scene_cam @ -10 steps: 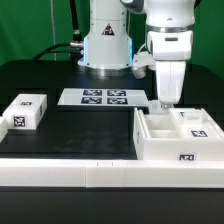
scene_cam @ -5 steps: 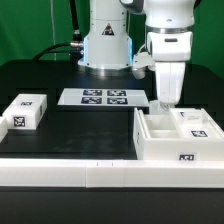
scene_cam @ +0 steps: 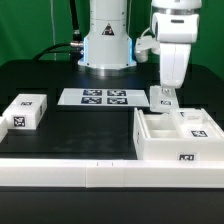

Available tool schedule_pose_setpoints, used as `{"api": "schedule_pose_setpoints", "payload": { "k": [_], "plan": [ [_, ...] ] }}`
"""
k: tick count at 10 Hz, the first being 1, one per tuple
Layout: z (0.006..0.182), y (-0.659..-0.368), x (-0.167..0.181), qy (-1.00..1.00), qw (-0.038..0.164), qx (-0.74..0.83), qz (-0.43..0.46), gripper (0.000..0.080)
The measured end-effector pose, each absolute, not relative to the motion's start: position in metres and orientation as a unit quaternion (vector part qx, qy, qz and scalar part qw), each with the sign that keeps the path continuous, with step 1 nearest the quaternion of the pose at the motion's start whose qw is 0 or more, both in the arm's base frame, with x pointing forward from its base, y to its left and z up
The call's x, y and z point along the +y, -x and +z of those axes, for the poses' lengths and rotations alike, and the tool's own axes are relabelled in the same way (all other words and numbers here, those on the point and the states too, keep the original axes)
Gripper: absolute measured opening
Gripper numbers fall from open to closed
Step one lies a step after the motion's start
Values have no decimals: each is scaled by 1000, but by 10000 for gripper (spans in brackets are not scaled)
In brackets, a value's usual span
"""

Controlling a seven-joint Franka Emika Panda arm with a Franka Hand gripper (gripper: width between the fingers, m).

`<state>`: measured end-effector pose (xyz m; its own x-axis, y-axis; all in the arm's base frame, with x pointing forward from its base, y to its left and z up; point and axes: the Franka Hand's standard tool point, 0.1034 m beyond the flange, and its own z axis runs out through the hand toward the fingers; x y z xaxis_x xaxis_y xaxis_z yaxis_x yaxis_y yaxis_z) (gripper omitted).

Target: Assemble cabinet

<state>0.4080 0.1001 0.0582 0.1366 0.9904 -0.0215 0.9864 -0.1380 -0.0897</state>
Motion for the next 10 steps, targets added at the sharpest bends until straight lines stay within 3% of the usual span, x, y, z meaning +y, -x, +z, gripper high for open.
{"api": "schedule_pose_setpoints", "payload": {
  "k": [2, 4, 10],
  "plan": [
    [72, -411, 92, 751, 18, -658, 46, 68],
    [74, -421, 74, 750, 21, -659, 49, 68],
    [76, -446, 74, 755, 19, -654, 39, 68]
  ]
}}
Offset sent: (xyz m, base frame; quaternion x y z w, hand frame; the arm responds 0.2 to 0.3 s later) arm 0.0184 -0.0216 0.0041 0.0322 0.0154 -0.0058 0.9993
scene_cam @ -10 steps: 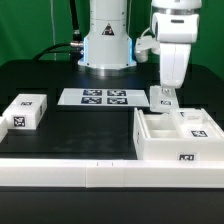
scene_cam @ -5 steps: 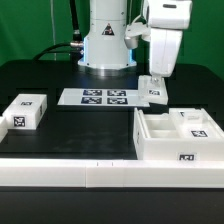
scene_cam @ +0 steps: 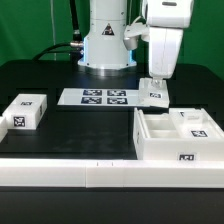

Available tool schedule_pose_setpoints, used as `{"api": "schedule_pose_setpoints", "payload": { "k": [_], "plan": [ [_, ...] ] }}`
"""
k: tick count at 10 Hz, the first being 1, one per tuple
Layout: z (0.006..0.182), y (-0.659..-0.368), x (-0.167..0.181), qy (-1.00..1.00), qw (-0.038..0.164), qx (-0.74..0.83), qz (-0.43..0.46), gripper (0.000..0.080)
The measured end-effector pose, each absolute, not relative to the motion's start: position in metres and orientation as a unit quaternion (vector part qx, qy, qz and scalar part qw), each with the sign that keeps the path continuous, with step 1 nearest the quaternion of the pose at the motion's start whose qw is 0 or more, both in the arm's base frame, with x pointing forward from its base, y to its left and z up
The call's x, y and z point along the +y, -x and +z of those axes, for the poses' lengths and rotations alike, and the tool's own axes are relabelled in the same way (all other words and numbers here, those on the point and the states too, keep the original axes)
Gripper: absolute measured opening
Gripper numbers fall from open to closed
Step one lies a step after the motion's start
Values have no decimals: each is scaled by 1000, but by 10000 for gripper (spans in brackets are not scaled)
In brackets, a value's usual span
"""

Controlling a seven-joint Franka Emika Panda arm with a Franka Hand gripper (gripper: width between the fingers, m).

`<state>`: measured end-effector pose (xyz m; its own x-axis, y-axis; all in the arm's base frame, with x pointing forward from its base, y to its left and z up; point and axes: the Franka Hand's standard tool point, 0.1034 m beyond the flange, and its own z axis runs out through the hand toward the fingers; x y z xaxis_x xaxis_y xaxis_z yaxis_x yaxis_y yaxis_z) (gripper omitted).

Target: Assemble cabinet

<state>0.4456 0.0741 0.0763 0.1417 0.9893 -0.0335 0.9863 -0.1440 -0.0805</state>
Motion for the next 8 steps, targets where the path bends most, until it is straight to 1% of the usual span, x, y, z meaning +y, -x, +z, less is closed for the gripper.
{"api": "schedule_pose_setpoints", "payload": {
  "k": [2, 4, 8],
  "plan": [
    [75, -445, 74, 755, 21, -654, 40, 68],
    [70, -445, 74, 756, 24, -653, 42, 68],
    [66, -453, 76, 757, 28, -651, 39, 68]
  ]
}}
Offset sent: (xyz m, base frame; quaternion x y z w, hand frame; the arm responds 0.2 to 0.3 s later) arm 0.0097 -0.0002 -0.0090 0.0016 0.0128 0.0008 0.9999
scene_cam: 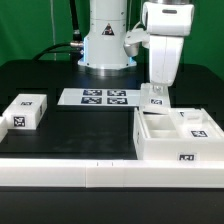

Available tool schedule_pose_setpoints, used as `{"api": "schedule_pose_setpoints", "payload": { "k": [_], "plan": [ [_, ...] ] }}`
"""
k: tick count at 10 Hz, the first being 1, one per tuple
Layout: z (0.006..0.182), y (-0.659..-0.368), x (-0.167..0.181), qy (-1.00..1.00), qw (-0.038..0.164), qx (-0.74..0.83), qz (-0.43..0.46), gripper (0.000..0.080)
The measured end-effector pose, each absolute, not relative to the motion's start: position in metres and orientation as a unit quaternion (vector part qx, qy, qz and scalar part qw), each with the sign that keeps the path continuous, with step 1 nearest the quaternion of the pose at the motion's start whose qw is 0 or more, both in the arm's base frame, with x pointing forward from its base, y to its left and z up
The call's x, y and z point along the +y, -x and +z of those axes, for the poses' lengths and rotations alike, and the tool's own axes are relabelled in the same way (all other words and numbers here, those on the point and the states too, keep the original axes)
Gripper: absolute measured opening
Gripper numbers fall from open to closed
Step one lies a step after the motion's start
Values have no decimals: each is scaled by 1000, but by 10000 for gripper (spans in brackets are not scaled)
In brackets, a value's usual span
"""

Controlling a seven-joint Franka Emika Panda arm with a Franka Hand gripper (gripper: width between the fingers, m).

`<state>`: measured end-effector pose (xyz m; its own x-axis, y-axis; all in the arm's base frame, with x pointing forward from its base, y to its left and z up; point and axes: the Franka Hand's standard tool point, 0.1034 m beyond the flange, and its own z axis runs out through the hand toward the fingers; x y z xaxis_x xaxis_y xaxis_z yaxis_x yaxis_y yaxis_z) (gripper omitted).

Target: Assemble cabinet

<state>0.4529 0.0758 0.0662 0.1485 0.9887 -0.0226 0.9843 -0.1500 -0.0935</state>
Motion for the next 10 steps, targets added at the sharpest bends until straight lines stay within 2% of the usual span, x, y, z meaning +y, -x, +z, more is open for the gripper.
{"api": "schedule_pose_setpoints", "payload": {
  "k": [10],
  "plan": [
    [66, -453, 73, 757, 29, -651, 39, 69]
  ]
}}
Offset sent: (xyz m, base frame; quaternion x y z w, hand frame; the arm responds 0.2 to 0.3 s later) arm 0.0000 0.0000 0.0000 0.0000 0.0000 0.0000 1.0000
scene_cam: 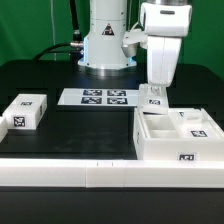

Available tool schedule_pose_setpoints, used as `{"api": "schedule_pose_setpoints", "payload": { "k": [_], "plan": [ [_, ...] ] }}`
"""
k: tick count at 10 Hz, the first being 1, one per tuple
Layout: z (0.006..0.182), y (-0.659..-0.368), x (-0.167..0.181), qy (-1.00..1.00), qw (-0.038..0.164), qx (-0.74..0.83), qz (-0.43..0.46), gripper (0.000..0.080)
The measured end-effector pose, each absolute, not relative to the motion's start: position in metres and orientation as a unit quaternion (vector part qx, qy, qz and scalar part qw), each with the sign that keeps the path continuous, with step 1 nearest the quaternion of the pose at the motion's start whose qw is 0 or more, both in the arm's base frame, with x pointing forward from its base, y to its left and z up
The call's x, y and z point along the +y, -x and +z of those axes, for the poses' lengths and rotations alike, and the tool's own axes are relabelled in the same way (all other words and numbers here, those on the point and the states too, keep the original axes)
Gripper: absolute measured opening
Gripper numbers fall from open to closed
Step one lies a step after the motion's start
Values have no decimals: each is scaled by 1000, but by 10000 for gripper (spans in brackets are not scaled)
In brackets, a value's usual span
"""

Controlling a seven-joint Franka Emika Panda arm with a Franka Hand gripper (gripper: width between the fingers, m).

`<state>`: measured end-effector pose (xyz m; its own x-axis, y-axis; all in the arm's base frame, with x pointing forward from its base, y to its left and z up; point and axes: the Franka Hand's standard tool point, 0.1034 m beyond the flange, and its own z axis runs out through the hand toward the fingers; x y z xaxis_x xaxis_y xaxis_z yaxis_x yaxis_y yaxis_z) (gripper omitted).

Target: Assemble cabinet

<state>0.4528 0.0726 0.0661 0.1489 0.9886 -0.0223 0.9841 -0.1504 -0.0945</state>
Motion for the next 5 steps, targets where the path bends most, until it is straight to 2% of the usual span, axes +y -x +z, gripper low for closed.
{"api": "schedule_pose_setpoints", "payload": {
  "k": [5],
  "plan": [
    [66, -453, 73, 758, 28, -651, 39, 69]
  ]
}}
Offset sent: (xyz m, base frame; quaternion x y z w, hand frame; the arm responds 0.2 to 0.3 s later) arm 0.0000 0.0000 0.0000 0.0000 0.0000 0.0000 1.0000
